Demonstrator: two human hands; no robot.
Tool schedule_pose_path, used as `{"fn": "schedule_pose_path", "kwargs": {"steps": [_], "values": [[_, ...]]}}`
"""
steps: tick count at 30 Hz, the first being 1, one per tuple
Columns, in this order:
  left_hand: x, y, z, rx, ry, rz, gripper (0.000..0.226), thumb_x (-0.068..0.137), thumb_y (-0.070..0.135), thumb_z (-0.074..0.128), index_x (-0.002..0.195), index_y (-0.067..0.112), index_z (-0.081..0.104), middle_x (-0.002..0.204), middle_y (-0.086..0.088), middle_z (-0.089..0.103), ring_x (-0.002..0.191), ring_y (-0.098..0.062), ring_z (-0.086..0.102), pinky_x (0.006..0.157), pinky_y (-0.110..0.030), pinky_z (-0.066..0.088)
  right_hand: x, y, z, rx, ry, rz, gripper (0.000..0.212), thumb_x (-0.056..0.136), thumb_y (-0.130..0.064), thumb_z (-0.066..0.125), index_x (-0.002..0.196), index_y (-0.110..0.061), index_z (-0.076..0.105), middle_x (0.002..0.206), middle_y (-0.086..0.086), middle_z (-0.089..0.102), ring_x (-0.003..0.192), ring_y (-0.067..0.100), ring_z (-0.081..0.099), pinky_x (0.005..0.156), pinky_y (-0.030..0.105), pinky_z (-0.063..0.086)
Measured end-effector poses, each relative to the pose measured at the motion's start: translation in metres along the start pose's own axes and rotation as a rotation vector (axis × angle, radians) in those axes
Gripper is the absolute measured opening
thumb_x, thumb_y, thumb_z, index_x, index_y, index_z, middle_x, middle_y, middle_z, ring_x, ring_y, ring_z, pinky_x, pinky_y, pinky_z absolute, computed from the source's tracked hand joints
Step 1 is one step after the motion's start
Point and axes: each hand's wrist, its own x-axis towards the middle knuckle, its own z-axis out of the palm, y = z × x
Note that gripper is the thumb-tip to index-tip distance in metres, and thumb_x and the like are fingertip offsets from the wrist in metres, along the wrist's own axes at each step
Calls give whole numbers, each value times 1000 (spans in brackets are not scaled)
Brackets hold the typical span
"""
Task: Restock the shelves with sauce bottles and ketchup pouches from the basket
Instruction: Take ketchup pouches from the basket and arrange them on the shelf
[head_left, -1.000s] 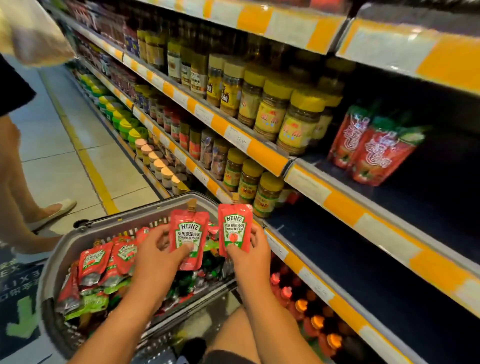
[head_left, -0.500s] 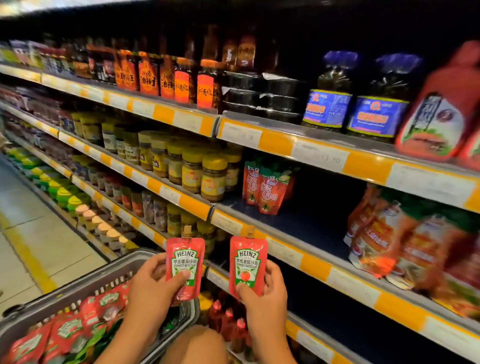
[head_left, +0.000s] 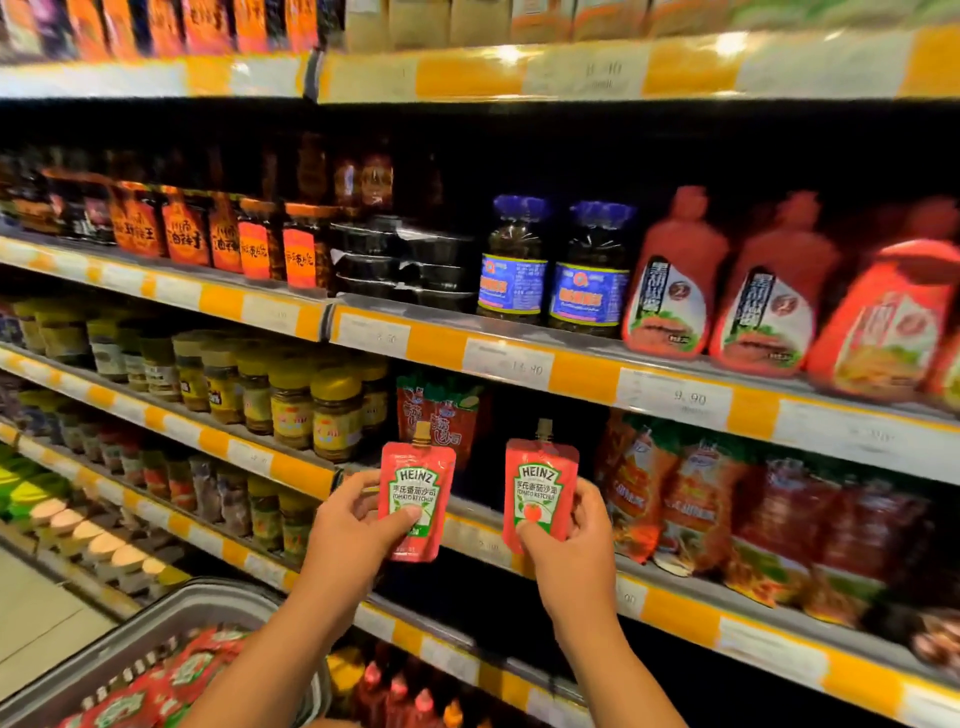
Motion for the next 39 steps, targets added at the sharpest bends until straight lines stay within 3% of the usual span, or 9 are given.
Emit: {"fn": "schedule_pose_path", "kwargs": {"steps": [4, 13, 17, 20, 23, 29, 32, 35, 39], "values": [[27, 5, 24, 15, -36, 7, 29, 85, 7, 83, 108, 18, 71, 100, -1, 80, 90, -19, 77, 65, -24, 61, 21, -2, -7, -117, 75, 8, 41, 81, -2, 76, 103, -31, 59, 90, -12, 73, 80, 2, 70, 57, 16, 52], [87, 11, 64, 132, -79, 33, 38, 78, 22, 91, 107, 31, 69, 103, 6, 78, 96, -12, 73, 83, -34, 58, 60, -1, -3, -255, 220, 100, 20, 81, -15, 82, 94, -18, 67, 72, -6, 70, 52, -1, 63, 38, 12, 37], [97, 7, 74, 144, -112, 24, 46, 72, 21, 93, 108, 32, 66, 96, 13, 79, 88, -6, 76, 79, -33, 59, 65, -4, 3, -299, 205, 116, 44, 84, -15, 79, 111, -32, 50, 88, -4, 72, 71, 13, 68, 47, 21, 47], [98, 1, 79, 170, -148, 18, 49, 74, 20, 93, 114, 27, 66, 97, 11, 79, 91, -8, 76, 83, -34, 58, 66, -1, 4, -352, 200, 184, 28, 85, -13, 76, 89, -24, 50, 81, -1, 72, 68, 18, 67, 53, 34, 58], [100, -6, 81, 215, -207, 18, 42, 77, 14, 90, 111, 25, 68, 96, 8, 80, 88, -8, 76, 83, -35, 60, 67, 4, 5, -419, 185, 221, 36, 85, -14, 73, 71, -13, 41, 77, 5, 70, 66, 23, 65, 58, 39, 59], [101, -11, 78, 394, -286, 100, 36, 83, 19, 86, 112, 27, 66, 96, 10, 79, 90, -6, 75, 85, -37, 60, 68, 5, 3, -521, 139, 198, 31, 86, -16, 70, 70, -15, 44, 81, 2, 70, 71, 21, 67, 63, 38, 61], [100, -14, 74, 588, -276, 107, 35, 84, 31, 85, 107, 20, 62, 95, 3, 73, 90, -16, 71, 73, -34, 59, 67, 4, 3, -567, 96, 200, 23, 87, -16, 68, 72, -20, 51, 82, 1, 70, 73, 21, 66, 65, 38, 61], [94, -14, 70, 751, -218, 163, 35, 83, 35, 85, 94, 34, 52, 92, 17, 60, 82, -1, 57, 59, -14, 39, 67, 4, 3, -583, 71, 206, 16, 89, -19, 68, 83, -25, 54, 85, -3, 69, 75, 17, 65, 55, 26, 51], [91, -9, 70, 788, -158, 174, 32, 84, 41, 83, 89, 34, 51, 91, 11, 62, 80, -5, 57, 59, -22, 43, 65, 1, 1, -629, 57, 190, 4, 90, -20, 67, 91, -19, 63, 80, -4, 65, 67, 12, 59, 45, 19, 36]]}}
